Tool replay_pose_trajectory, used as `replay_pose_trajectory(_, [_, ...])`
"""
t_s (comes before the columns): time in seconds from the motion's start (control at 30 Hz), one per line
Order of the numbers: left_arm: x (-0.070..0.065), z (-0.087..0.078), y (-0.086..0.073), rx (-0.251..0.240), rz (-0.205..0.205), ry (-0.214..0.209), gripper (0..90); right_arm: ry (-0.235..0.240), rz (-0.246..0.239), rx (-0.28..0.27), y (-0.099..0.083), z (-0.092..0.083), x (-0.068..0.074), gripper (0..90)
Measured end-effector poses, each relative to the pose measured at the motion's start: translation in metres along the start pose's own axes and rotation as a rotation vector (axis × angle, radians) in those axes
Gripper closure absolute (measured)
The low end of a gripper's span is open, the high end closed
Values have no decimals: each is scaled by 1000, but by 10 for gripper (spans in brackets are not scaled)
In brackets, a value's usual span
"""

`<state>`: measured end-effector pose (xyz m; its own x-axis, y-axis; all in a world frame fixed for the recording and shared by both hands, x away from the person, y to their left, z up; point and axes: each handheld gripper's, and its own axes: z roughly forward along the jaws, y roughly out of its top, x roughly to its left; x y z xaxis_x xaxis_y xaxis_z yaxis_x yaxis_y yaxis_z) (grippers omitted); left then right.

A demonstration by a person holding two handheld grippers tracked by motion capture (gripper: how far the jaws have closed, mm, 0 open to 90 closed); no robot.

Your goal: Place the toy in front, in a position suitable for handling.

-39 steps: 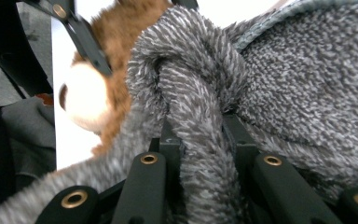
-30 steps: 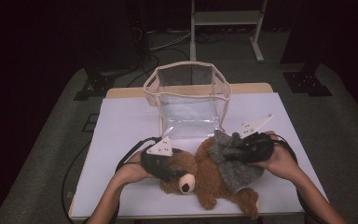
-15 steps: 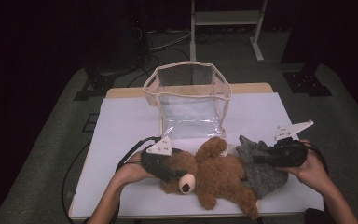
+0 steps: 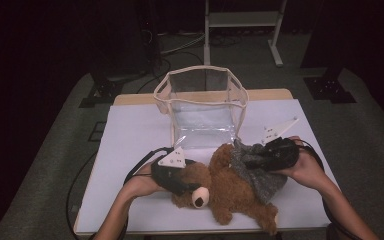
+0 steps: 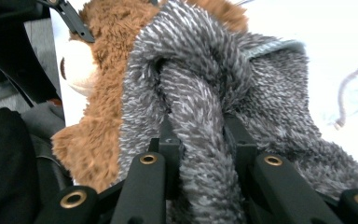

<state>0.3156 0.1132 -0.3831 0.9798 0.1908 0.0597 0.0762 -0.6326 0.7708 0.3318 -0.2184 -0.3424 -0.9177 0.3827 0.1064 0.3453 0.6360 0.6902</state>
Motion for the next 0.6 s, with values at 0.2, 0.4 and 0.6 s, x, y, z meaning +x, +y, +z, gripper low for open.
replay_pose_trajectory(0.2, [1, 0, -1, -9, -5, -4, 264, 25, 94, -39, -34, -5, -13, 724])
replay_pose_trajectory(0.4, [0, 0, 0, -5, -2, -2, 263, -21, 190, -105, -77, -37, -15, 723])
replay_pose_trajectory(0.6, [1, 0, 0, -1, 2, -4, 261, -56, 154, -142, -59, -66, -6, 722])
